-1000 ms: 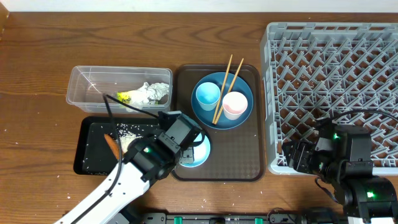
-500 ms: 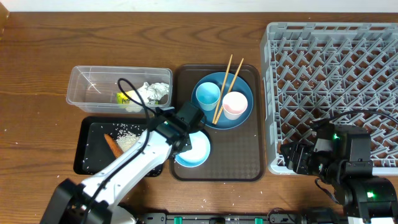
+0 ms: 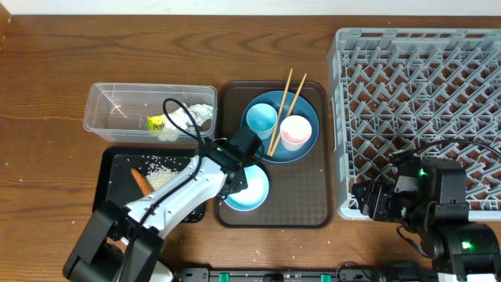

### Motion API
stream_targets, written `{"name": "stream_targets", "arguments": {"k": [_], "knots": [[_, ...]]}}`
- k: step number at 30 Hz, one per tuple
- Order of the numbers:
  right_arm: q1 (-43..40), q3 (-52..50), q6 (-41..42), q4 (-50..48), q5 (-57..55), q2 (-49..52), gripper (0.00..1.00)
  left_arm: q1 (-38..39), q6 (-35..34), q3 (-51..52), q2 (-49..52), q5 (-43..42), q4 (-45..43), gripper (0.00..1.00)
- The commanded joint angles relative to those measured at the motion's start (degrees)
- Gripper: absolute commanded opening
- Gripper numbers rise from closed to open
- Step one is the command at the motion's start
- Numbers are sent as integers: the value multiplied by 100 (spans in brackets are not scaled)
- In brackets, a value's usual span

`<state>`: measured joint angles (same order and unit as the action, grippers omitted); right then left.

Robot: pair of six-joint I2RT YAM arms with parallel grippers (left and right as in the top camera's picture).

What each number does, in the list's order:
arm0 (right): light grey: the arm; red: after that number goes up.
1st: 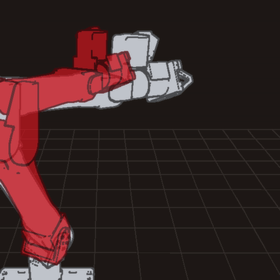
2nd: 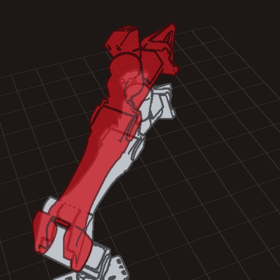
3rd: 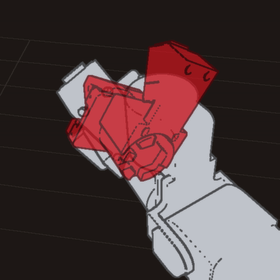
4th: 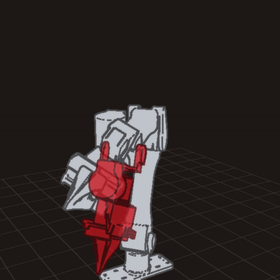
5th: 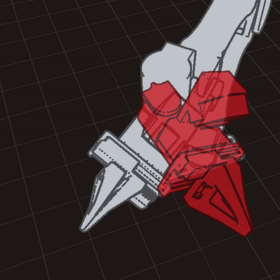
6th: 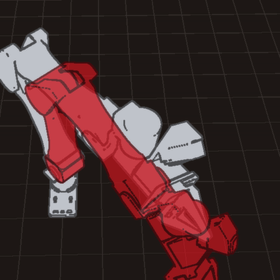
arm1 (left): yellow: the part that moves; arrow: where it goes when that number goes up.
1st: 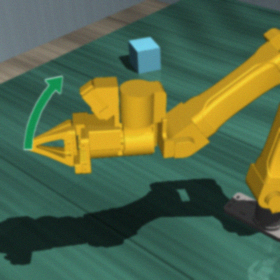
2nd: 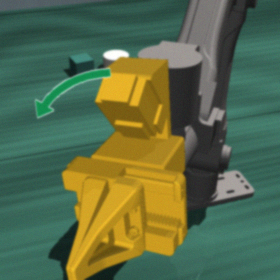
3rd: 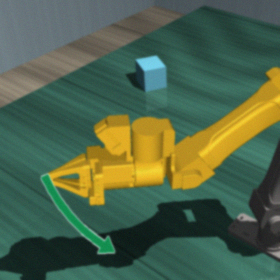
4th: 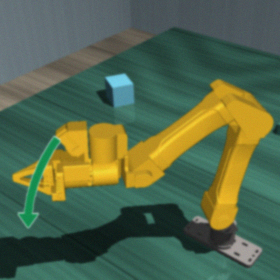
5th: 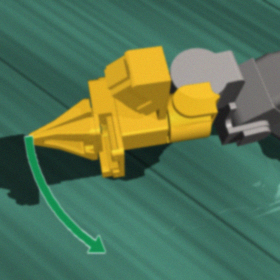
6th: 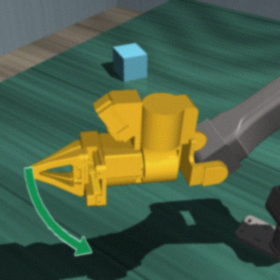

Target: Sort waste into correct bins and load items into the dishwasher rack

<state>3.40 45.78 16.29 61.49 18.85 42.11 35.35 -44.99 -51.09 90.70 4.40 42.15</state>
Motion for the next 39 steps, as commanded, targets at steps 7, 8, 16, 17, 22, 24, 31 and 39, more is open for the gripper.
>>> {"name": "stream_targets", "arguments": {"k": [7,8,16,17,22,24,31,39], "knots": [[-33,17,-118,4,66,-9,61,-20,623,35,26,-503,-149,25],[-33,17,-118,4,68,-9,61,-20,726,35,26,-656,-195,25],[-33,17,-118,50,70,-9,70,-20,857,35,26,-1001,-238,7],[-33,17,-116,76,79,-9,72,-20,857,35,26,-1001,-236,6],[-33,17,-208,116,551,-9,80,-20,909,28,-116,-1104,-199,6],[-33,17,-221,107,907,-9,82,-20,946,7,-334,-1303,-199,6],[-33,17,-221,61,1965,-9,98,-20,1069,-116,-1641,-2350,-223,6],[-33,17,-142,-197,2830,-9,99,-20,1023,-129,-3027,-2798,-221,6]]}}
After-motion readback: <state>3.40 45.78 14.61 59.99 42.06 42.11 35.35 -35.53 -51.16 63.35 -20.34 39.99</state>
